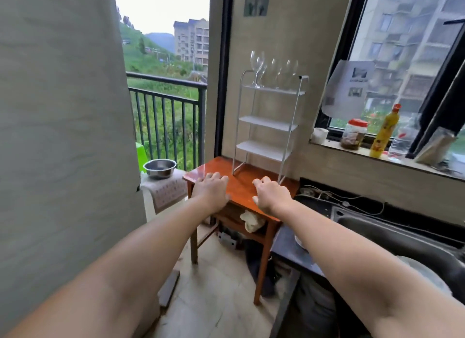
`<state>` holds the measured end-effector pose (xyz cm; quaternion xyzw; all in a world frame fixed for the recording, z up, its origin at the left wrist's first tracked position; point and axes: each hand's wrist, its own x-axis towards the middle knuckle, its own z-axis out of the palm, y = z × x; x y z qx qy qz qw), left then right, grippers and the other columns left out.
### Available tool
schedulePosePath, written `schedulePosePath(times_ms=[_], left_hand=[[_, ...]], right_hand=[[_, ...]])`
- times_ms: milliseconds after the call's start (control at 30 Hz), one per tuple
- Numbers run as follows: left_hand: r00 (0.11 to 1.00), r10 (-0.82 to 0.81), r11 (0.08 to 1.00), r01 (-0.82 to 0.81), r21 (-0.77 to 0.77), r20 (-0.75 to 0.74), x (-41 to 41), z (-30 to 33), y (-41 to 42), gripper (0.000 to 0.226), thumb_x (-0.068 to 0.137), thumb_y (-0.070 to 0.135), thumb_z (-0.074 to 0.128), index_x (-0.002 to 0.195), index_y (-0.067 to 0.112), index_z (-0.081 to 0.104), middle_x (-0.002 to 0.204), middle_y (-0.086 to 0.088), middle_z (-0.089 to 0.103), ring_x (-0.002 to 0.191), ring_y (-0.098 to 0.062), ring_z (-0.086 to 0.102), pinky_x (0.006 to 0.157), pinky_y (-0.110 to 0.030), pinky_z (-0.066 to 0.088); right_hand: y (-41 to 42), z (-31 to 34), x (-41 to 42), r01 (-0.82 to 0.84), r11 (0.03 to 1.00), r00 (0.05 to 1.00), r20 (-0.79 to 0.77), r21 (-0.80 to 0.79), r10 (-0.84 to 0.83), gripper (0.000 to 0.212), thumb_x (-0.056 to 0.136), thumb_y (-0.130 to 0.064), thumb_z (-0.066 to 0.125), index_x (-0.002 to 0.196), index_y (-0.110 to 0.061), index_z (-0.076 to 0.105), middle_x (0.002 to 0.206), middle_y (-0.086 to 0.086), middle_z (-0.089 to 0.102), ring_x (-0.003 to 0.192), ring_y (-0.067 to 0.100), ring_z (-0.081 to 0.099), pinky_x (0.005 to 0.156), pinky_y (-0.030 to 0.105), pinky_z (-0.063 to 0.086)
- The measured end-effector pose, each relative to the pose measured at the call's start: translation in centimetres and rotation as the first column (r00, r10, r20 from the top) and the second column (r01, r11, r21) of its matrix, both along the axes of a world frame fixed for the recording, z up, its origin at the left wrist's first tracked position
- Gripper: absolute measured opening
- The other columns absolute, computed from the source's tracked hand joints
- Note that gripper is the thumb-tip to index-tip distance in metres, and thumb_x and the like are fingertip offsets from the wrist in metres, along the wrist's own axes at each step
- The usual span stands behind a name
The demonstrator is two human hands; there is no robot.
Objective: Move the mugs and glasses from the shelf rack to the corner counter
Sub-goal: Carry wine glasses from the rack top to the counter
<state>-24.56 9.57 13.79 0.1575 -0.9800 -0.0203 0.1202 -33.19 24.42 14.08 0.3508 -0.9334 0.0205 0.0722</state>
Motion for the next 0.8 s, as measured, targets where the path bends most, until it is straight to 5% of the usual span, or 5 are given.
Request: schedulePosePath(times_ms=[333, 500, 700, 800], left_hand=[[0.989, -0.108, 0.982, 0.121, 0.144, -0.1, -17.3, 6.1, -14.0, 0.039, 0.09, 0.029, 0.047, 0.126, 0.013, 0.051, 0.129, -0.01, 0.053, 0.121, -0.029, 0.046, 0.097, -0.044, 0.04], [0.978, -0.125, 0.915, 0.179, 0.363, -0.167, -26.0, 8.2, -16.5, 0.038, 0.087, 0.027, 0.05, 0.12, 0.009, 0.058, 0.125, -0.012, 0.057, 0.115, -0.031, 0.052, 0.096, -0.041, 0.046], [0.937, -0.211, 0.876, 0.307, 0.371, -0.278, -36.7, 11.7, -18.0, 0.041, 0.091, 0.024, 0.049, 0.127, 0.004, 0.054, 0.129, -0.016, 0.057, 0.118, -0.032, 0.052, 0.096, -0.035, 0.045], [0.9, -0.22, 0.87, 0.356, 0.342, -0.376, -41.4, 14.7, -18.6, 0.022, 0.09, 0.014, 0.047, 0.087, 0.0, 0.064, 0.111, -0.026, 0.063, 0.105, -0.038, 0.057, 0.084, -0.037, 0.046]], right_hand=[[-13.3, 5.4, -15.3, 0.188, 0.967, 0.981, 0.07, -0.171, -0.179, 0.041, 0.095, -0.029, 0.046, 0.134, -0.016, 0.044, 0.133, 0.011, 0.046, 0.118, 0.033, 0.052, 0.093, 0.044, 0.045], [-15.7, 7.8, -22.6, 0.265, 0.94, 0.964, 0.061, -0.215, -0.258, 0.042, 0.094, -0.029, 0.046, 0.134, -0.014, 0.044, 0.136, 0.011, 0.048, 0.119, 0.032, 0.052, 0.092, 0.043, 0.048], [-17.5, 11.7, -32.9, 0.288, 0.869, 0.956, 0.066, -0.403, -0.287, 0.044, 0.094, -0.025, 0.046, 0.135, -0.01, 0.045, 0.134, 0.016, 0.046, 0.114, 0.035, 0.054, 0.092, 0.04, 0.047], [-18.3, 14.7, -38.0, 0.251, 0.801, 0.959, 0.027, -0.543, -0.282, 0.043, 0.095, -0.023, 0.047, 0.134, -0.006, 0.046, 0.134, 0.018, 0.048, 0.115, 0.035, 0.054, 0.096, 0.04, 0.047]])
